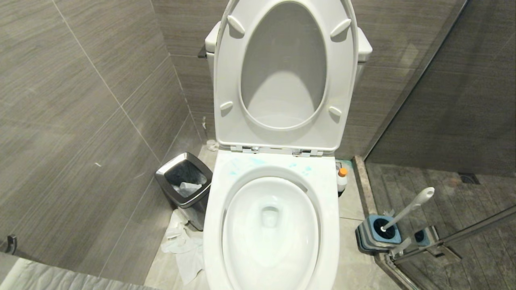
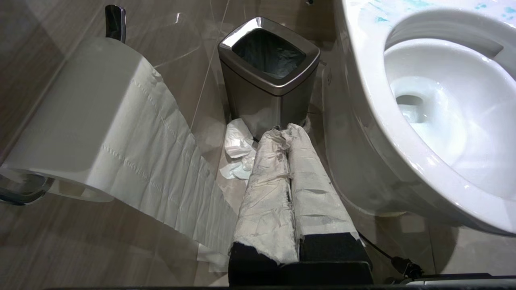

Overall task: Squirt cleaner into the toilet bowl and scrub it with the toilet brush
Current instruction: Pour in the cleaning agent

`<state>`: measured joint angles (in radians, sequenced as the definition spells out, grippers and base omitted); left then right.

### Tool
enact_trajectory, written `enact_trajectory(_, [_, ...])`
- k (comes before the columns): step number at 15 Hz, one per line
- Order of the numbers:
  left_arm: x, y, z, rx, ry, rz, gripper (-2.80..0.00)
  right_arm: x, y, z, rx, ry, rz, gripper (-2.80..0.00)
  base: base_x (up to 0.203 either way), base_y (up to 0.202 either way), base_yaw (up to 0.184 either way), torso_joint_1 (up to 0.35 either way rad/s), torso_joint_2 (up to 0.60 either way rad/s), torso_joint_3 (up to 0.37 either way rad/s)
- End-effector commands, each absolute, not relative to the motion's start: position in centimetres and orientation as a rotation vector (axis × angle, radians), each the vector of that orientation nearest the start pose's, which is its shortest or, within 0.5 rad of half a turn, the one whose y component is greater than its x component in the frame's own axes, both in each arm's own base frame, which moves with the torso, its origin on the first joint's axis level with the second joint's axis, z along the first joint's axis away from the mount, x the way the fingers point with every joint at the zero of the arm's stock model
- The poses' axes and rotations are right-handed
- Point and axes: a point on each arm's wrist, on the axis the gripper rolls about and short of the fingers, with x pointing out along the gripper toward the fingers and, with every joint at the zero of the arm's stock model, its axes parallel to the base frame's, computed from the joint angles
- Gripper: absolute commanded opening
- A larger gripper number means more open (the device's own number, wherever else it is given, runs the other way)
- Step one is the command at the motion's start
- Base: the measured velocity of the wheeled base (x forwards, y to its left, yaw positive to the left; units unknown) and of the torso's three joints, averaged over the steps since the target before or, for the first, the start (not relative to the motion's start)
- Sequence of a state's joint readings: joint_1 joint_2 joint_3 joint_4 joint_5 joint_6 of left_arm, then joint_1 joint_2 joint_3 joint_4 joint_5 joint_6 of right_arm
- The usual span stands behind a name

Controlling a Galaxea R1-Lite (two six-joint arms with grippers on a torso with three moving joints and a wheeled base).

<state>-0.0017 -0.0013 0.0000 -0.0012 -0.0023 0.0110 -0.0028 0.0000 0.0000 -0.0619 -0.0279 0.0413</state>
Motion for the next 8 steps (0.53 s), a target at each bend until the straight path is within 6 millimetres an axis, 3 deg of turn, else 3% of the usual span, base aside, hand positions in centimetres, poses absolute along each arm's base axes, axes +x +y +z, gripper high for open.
enact_trajectory(1, [-2.27, 0.0, 7.52, 0.005, 0.0, -0.003, -2.8, -2.1, -0.06, 7.51, 0.042, -0.037, -0.03, -2.8, 0.0, 0.0, 0.0, -0.002, 0.0, -0.043])
enact_trajectory(8, [-2.27, 0.0, 7.52, 0.006, 0.0, -0.003, -2.8, -2.1, -0.06, 7.5, 0.042, -0.036, -0.03, -2.8, 0.0, 0.0, 0.0, 0.002, 0.0, -0.172])
